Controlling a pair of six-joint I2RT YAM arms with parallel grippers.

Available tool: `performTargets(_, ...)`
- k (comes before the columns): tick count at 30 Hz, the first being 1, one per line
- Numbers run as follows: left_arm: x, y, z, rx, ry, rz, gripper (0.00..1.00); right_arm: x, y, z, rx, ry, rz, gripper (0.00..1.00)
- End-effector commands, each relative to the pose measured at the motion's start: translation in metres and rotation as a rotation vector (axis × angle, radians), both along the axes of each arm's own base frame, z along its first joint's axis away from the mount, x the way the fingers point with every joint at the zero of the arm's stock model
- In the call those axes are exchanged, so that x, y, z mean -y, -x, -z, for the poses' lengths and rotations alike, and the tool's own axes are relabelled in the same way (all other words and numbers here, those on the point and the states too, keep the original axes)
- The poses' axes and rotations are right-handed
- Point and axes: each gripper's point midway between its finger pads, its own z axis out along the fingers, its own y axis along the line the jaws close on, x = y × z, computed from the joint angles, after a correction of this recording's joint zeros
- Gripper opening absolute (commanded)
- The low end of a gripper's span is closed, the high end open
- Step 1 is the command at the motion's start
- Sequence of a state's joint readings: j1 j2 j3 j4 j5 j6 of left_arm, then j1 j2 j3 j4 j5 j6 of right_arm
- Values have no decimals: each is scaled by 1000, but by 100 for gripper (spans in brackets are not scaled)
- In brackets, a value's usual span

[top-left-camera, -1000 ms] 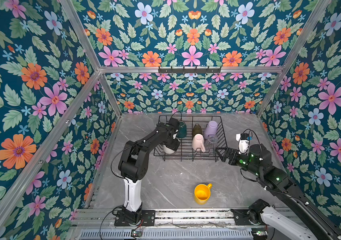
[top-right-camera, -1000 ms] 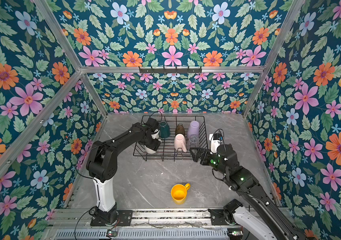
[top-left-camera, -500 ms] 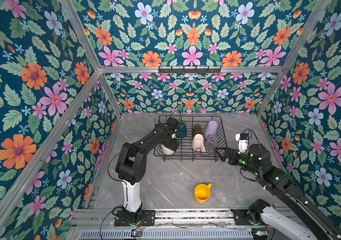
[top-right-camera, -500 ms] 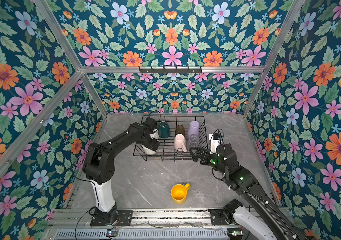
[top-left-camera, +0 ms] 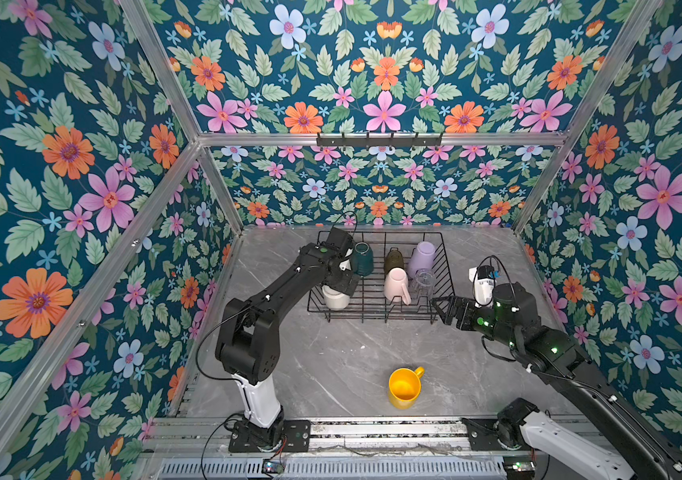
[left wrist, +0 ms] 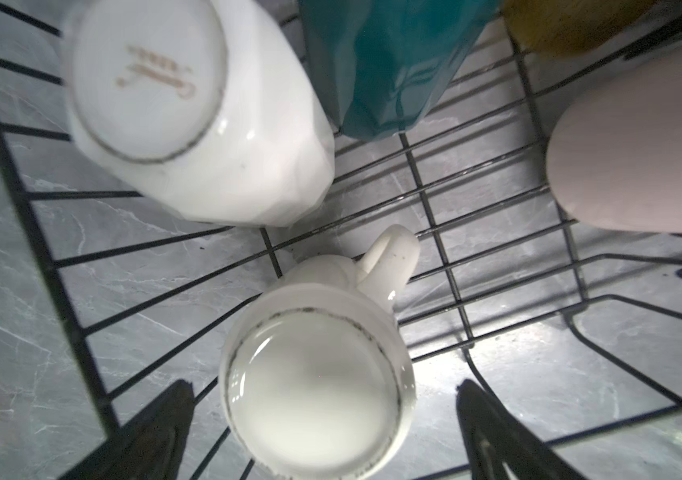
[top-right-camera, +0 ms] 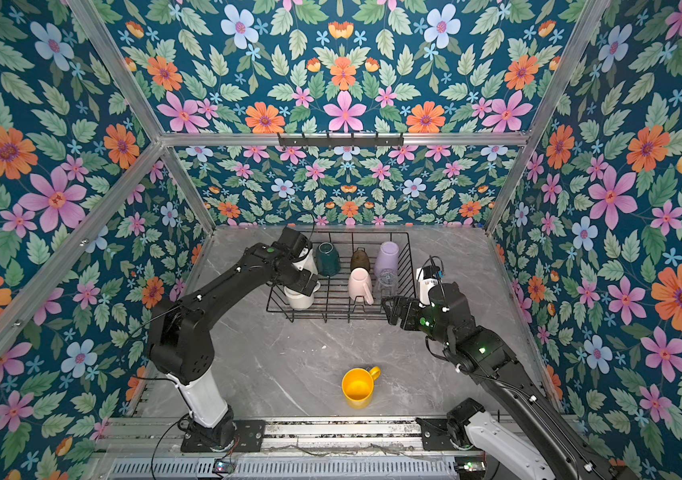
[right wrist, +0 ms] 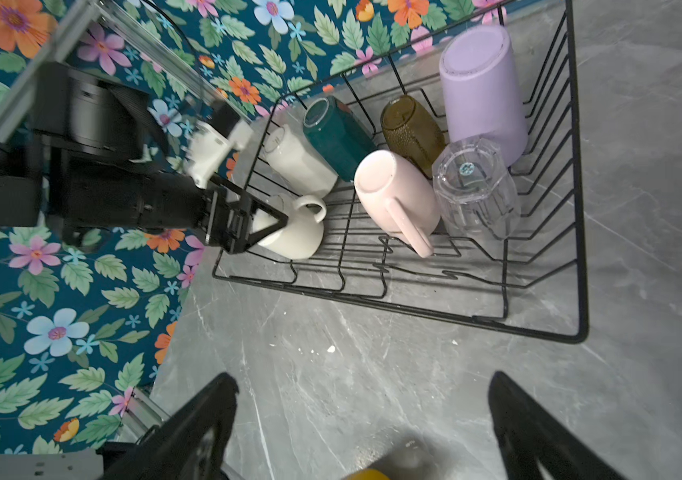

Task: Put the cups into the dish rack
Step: 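Open the left gripper and lift it off the red-lined mug, then reach the right gripper down to the yellow mug's rim and close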

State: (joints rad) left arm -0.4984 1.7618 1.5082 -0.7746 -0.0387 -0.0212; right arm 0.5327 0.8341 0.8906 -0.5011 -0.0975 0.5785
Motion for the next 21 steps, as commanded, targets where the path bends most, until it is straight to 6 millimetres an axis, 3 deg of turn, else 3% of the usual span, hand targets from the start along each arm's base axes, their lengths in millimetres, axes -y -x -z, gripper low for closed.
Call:
performTargets(1,-3,-9,-25,102,33,-39,100,1,5,17,-68,87,-40,87)
performTargets(6,-16,-13,-74,302,82,-103,100,-13,17,35,-160,144,-139,75)
performTargets(10,-35,-8,-114,514,152,-183,100,-26,36,51,-200,226,-234,71)
performTargets(15,-52,14,-143,702,310,-256,100,-38,63,70,-284,270,-338,57)
performTargets(21,-66,43,-165,814,447,-286,100,-44,94,90,-339,355,-422,49)
